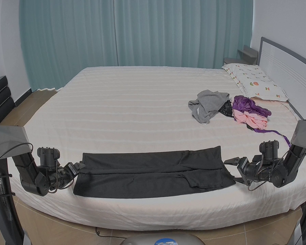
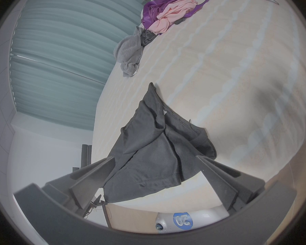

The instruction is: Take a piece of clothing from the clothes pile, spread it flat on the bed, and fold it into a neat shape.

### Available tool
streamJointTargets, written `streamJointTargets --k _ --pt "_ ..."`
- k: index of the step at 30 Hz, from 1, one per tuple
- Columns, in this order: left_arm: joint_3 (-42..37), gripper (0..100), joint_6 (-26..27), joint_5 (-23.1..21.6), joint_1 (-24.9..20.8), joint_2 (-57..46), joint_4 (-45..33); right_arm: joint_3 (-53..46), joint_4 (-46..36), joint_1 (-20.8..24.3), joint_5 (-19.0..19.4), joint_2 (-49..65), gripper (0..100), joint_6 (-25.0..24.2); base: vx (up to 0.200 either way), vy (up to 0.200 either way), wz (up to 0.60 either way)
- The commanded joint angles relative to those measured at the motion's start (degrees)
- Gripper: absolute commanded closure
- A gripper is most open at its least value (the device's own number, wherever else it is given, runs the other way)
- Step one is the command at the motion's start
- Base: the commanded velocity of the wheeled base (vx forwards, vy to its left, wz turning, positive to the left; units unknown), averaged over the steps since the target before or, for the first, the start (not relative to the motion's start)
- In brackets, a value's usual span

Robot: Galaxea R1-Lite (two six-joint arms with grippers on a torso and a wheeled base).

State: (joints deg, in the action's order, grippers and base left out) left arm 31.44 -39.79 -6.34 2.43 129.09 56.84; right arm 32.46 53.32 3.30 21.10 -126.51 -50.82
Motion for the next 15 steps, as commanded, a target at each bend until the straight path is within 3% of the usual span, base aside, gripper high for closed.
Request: streamJointTargets --k 1,8,15 --pt "2.31 0 -0.11 0.01 0.04 0.20 0.11 -0.30 0.03 0.30 -0.01 -0.58 0 0.20 0.000 0.000 0.00" --pt "9.43 0 -0.02 0.19 -0.05 2.93 -0.51 -0.30 0.03 0.48 -0.10 -0.66 0 0.20 0.000 0.000 0.00" --pt "8.55 0 -2.66 -0.16 -0.05 2.31 -0.07 -0.21 0.12 0.30 0.08 -0.66 0 0.11 0.000 0.000 0.00"
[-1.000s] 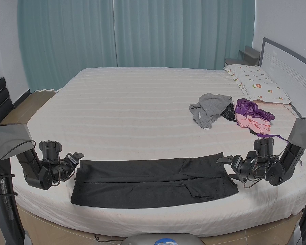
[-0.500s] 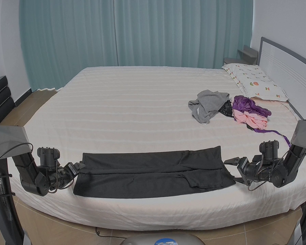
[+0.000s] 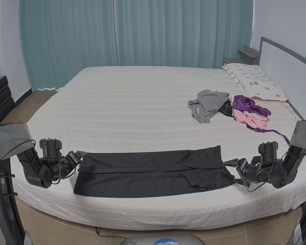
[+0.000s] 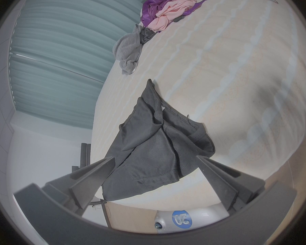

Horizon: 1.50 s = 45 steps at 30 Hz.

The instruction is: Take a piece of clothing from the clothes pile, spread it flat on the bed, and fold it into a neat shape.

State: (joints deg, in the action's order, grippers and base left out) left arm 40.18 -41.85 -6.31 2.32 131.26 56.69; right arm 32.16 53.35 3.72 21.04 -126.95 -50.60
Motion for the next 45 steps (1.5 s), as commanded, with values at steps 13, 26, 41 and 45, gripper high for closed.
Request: streamJointTargets --k 13,26,41,45 --pt "-0.28 0 -1.13 -0.10 0.50 0.14 -0.17 -1.48 5.36 -0.47 0.23 -1.10 0 -0.46 0.138 0.000 0.00" --pt "-0.01 0 0.89 -0.10 1.20 -1.09 -1.84 -1.57 5.36 -0.38 0.23 -1.10 0 -0.46 0.000 0.000 0.00" --pt "6.05 0 7.05 0.16 0.67 2.34 -8.96 -1.66 5.36 -0.11 0.23 -1.10 0 -0.46 0.000 0.000 0.00" --pt "5.35 0 9.68 0.51 0.14 3.13 -9.40 -1.66 5.36 -0.11 0.23 -1.19 0 -0.37 0.000 0.000 0.00"
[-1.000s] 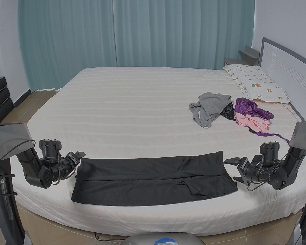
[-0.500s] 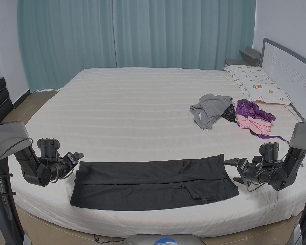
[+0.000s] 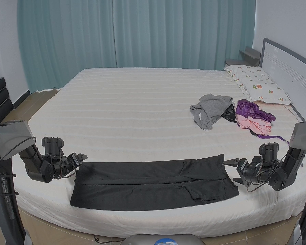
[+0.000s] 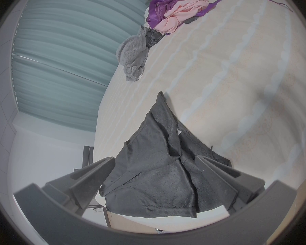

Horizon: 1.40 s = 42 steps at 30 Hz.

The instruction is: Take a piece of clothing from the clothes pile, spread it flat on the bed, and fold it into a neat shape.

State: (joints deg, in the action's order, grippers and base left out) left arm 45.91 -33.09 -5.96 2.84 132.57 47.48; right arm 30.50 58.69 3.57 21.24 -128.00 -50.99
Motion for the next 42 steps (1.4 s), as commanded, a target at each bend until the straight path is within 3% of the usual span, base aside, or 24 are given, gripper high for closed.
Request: streamJointTargets --k 1,38,39,42 --pt "-0.65 0 1.44 0.16 -0.47 1.81 -0.29 0.00 0.03 0.03 -0.05 -0.14 0 0.02 0.000 0.000 0.00" --pt "-7.15 0 7.42 1.83 -4.86 2.43 0.33 -0.35 0.03 0.12 -0.05 -0.14 0 0.19 0.000 0.000 0.00" --pt "-7.15 100 7.42 1.83 -4.86 2.52 0.33 -0.35 0.03 0.12 -0.05 -0.14 0 0.28 0.000 0.000 0.00" --pt "-7.15 100 7.42 1.83 -4.86 2.43 0.33 -0.44 0.03 0.12 -0.05 -0.14 0 0.28 0.000 0.000 0.00"
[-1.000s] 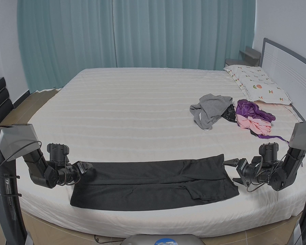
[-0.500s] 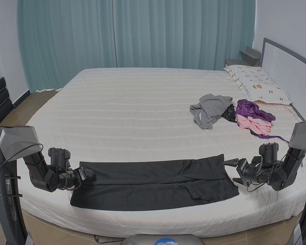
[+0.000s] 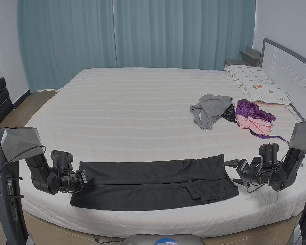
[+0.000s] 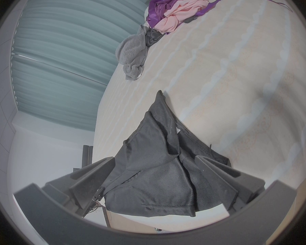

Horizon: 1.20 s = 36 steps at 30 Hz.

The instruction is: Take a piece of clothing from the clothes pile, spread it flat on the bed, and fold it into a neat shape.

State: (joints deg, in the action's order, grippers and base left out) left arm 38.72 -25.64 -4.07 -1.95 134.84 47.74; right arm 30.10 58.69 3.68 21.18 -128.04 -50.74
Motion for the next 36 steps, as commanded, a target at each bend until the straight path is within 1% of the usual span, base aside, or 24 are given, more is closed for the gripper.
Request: streamJointTargets --k 1,7,16,20,22,28,33,36 --pt "0.13 100 -0.03 -0.06 -0.07 0.25 0.07 -0.04 0.03 0.01 0.01 -0.02 0 0.02 0.000 0.000 0.00" --pt "-0.05 100 -0.73 0.12 0.37 -0.10 1.83 -0.04 0.03 0.10 0.01 -0.02 0 0.02 0.000 0.000 0.00" --pt "-0.75 100 -0.99 0.29 0.72 -0.54 2.01 -0.04 0.03 0.01 0.01 -0.02 0 -0.15 0.000 0.000 0.00" --pt "-0.75 100 -3.02 0.29 0.72 -0.98 2.10 -0.04 0.03 0.01 0.09 -0.02 0 -0.15 0.000 0.000 0.00" --pt "-0.66 100 -3.10 0.29 0.72 -0.89 2.18 0.05 0.03 0.01 0.09 -0.02 0 -0.15 0.000 0.000 0.00" --pt "-0.40 100 -3.10 0.29 0.63 -0.89 2.18 -0.04 0.03 0.01 0.09 -0.02 0 -0.24 -0.200 0.000 0.00" --pt "1.10 100 -3.54 0.20 0.63 -0.63 5.08 0.22 0.03 0.01 0.09 -0.11 0 -0.24 0.000 0.000 0.00" --pt "1.54 100 -3.89 0.20 0.28 -0.54 5.44 0.22 0.03 0.01 0.09 -0.11 0 -0.24 0.000 0.000 0.00"
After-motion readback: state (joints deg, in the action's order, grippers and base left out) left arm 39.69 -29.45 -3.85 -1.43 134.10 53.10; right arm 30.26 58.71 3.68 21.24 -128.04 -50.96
